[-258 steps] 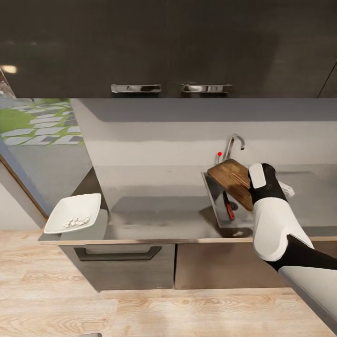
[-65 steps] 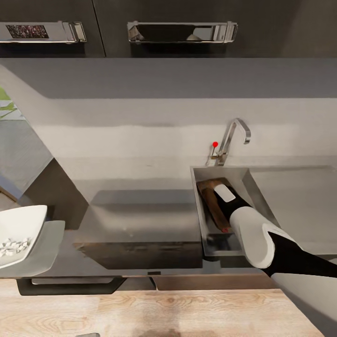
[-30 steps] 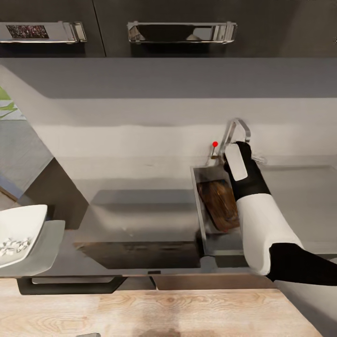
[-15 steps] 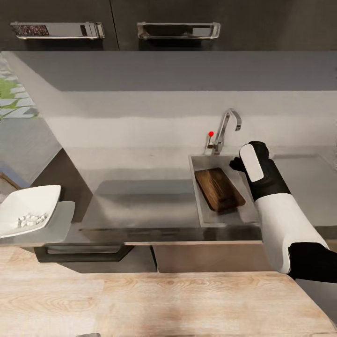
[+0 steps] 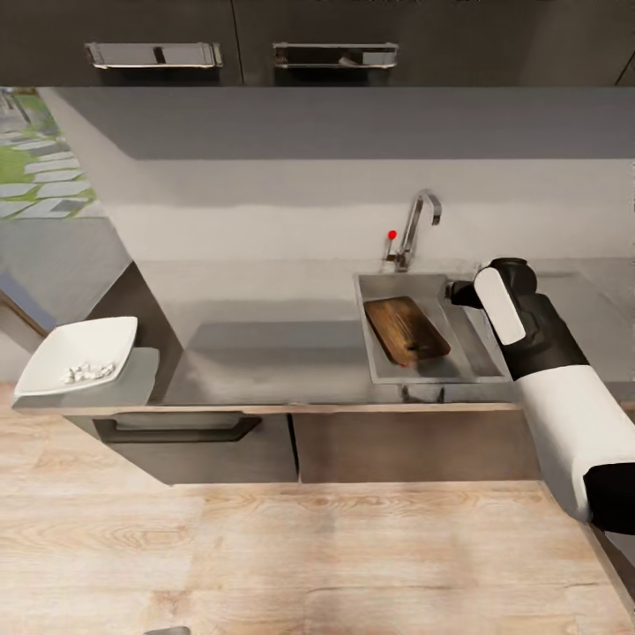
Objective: In the kitchen, take the Vidalia onion out of the sink, dice it on the chopping board with the paring knife, put the diced onion into the bowl on the countertop, then place both the paring knife and the chopping board into the sink.
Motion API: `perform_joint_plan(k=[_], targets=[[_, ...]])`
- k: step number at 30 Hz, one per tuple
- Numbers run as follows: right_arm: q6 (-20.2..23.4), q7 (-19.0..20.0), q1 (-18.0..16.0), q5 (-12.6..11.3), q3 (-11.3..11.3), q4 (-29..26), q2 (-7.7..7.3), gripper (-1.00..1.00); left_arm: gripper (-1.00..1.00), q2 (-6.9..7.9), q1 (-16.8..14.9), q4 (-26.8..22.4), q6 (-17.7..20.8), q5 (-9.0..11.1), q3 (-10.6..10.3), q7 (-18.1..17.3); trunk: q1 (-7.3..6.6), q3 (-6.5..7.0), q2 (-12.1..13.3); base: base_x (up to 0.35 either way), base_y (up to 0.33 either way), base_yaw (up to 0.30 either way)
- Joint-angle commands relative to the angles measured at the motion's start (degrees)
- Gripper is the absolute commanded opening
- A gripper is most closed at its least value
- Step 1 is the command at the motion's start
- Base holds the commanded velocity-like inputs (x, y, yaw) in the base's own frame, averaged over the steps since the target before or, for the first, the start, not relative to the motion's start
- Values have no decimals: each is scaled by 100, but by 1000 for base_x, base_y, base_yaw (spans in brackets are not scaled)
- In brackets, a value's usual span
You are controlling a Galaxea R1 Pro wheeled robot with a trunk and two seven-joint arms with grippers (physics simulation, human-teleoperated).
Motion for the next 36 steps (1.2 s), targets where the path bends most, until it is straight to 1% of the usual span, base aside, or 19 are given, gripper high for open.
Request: perform_joint_plan(k=[1,3,4,6,7,10,11,15,16,18,36], targets=[[9,28,-6,-74,71,-14,-95,100,100,-7,-9,21,-33,37,-49,2,0,-10,-10,-307,87,0],[6,268,-6,-74,119,-19,-258,100,100,-9,-9,21,-33,37,-49,2,0,-10,-10,-308,94,0],[5,500,-6,-72,139,-12,-395,100,100,-10,-9,21,-33,37,-49,2,0,-10,-10,-308,100,0],[3,809,-6,-64,149,-10,-521,100,100,-10,-9,21,-33,37,-49,2,0,-10,-10,-308,105,0],[3,897,-6,-60,155,-12,-551,100,100,-10,-9,21,-33,37,-49,2,0,-10,-10,-308,111,0],[3,969,-6,-50,160,-14,-582,100,100,-10,-9,21,-33,37,-49,2,0,-10,-10,-308,113,0],[3,978,-6,-2,160,-14,-591,100,100,-14,-9,21,-33,37,-49,2,0,-10,-10,-308,115,0],[3,988,-6,383,161,-29,-594,100,100,-18,-9,21,-33,37,-50,-2,0,-10,-10,-307,140,0],[3,989,-6,454,161,-30,-595,100,100,-19,-9,21,-33,37,-49,-4,0,-10,-10,-291,173,0],[3,984,-6,521,153,-33,-599,100,100,-19,-9,21,-33,37,-50,-5,0,-10,-10,-268,202,0],[3,989,-6,571,189,25,-601,100,100,-14,-9,21,-33,37,-49,-7,0,-10,-10,-235,232,0]])
